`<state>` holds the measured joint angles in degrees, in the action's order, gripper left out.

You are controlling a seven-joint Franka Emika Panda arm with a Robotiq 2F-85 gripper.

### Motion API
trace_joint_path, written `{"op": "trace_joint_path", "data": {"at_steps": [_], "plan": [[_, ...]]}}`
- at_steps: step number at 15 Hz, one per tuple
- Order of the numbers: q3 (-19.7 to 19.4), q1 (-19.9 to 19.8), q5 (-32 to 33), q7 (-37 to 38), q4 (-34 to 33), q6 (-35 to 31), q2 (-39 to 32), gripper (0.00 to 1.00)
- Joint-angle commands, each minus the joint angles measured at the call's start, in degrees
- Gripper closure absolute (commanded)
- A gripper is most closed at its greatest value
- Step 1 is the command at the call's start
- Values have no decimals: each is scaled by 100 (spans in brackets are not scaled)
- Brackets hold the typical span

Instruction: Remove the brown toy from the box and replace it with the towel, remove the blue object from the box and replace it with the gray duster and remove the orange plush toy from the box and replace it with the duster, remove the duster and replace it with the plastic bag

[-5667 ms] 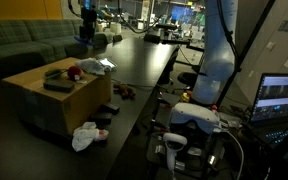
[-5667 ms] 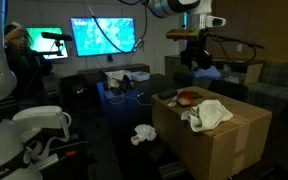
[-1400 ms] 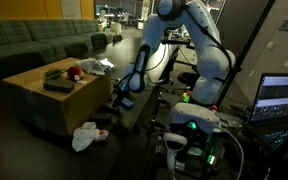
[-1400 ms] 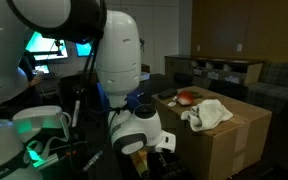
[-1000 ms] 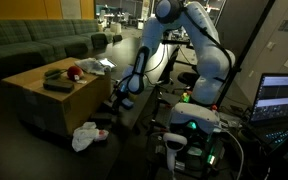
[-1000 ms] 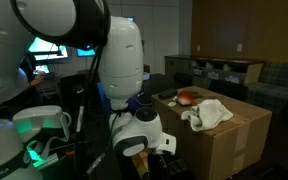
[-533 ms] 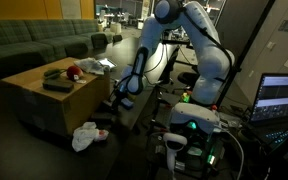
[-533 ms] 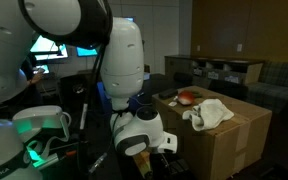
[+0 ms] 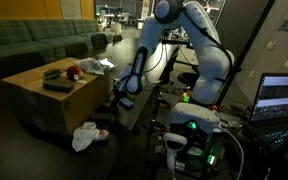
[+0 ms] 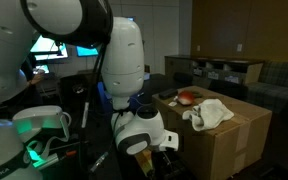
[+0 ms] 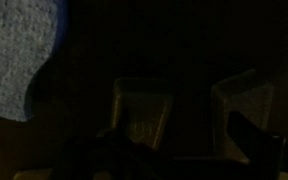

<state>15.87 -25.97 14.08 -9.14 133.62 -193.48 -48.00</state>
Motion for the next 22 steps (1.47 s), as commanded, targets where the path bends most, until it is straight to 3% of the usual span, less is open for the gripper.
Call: {"op": "trace_joint_path", "data": {"at_steps": [1, 13, 22], "plan": [[-146, 127, 105, -16, -106, -108, -50, 0], [-511, 352, 93, -111, -271, -131, -75, 0], [-370, 249, 363, -220, -164, -175, 81, 0]]}}
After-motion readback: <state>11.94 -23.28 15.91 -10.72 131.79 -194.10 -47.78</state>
